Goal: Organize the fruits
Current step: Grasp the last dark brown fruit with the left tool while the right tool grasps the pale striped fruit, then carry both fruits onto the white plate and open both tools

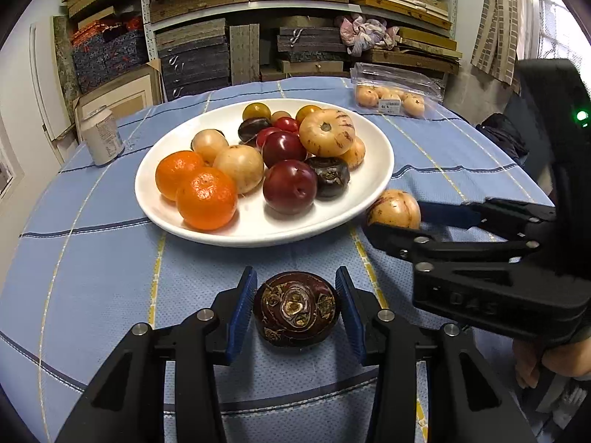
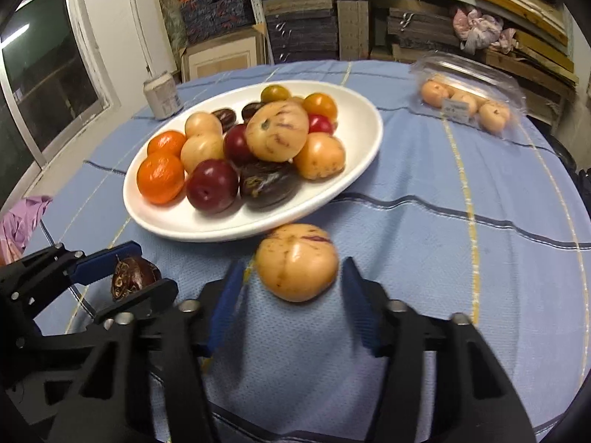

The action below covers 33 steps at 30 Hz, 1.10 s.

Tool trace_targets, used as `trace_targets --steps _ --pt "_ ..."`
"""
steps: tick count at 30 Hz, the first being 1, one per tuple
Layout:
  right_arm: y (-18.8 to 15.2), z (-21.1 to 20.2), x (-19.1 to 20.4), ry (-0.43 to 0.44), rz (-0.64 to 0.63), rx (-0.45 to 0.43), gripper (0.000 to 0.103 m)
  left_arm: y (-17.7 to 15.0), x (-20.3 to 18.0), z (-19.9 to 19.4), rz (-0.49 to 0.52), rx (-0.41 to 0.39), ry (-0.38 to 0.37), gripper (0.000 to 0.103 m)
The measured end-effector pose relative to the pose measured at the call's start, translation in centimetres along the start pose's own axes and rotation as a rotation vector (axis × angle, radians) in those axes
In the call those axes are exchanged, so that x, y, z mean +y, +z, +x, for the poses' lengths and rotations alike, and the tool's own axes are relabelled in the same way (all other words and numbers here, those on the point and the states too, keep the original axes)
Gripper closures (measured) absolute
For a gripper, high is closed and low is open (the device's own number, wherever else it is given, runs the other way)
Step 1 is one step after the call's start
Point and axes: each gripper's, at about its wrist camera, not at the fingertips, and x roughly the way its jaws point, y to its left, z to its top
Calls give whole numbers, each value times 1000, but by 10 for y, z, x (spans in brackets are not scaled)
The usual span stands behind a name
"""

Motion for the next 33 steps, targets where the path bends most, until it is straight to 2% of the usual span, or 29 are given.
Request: trace_targets --steps 2,3,14,17,21,25,29,33 --pt "0 3 0 3 4 16 53 0 1 0 -5 1 -2 59" --pt "0 3 -1 5 11 14 57 0 1 0 -5 2 -2 59" --pt "-11 -10 0 32 3 5 58 -1 1 -6 -1 -19 14 59" --pt "-14 -30 -1 47 22 -33 58 2 0 -18 6 -48 20 59" --pt "-6 -67 -9 57 68 -137 58 19 10 -31 4 -76 16 59" --pt "36 -77 -15 31 90 -195 58 56 25 -29 18 -95 71 59" --pt "85 -39 -5 12 76 -163 58 95 46 -4 -24 -82 93 59" --pt "109 0 4 9 69 -129 58 114 61 21 -70 -60 83 59"
